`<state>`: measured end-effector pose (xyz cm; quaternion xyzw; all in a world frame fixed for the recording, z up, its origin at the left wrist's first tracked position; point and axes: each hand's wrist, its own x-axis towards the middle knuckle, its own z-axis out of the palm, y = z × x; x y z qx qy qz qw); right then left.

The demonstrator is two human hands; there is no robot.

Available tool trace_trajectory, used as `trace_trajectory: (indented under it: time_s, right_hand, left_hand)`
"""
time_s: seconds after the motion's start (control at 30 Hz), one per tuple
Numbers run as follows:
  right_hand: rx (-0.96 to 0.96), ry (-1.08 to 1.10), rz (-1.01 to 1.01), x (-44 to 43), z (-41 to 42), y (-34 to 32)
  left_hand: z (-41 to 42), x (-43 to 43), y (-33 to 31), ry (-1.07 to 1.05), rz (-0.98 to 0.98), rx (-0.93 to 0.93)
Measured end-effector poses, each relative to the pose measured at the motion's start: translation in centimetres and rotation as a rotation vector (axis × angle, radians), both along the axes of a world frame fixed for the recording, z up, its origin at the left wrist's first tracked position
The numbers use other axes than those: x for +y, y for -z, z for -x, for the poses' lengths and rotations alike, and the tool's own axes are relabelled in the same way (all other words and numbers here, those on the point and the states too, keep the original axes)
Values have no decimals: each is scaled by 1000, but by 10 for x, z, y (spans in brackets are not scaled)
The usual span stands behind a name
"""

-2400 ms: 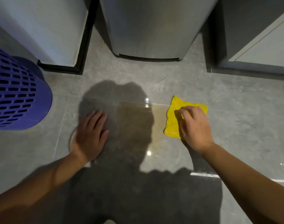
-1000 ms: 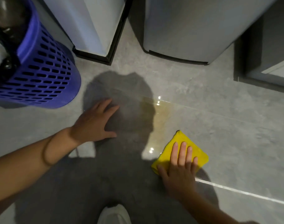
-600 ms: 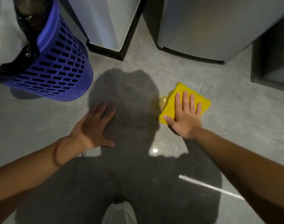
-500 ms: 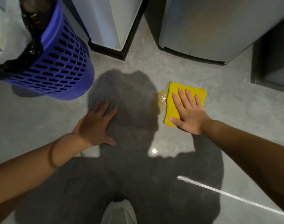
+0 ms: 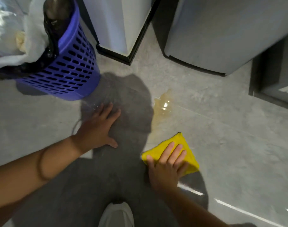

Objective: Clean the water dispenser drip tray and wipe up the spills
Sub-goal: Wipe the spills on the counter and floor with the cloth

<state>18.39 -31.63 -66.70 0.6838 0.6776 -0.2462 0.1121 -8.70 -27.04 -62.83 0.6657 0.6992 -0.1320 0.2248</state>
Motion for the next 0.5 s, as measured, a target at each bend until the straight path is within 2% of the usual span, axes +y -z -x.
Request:
trace_trajectory:
  time_s: [0.1,0.27,0.37,0.5]
  right_hand:
    - [48,161,-23,51,54,1]
    - [112,273,-30,162,66,20]
    - [73,99,-6,211,56,21]
    - [24,-365,-8,267,28,14]
  left_hand:
    - [2,-1,3,-24,-4,-23]
    - [3,-2,4,-20,-29,-11]
    - [2,0,3,-9,-8,1]
    - [1,0,2,-19,7,-7]
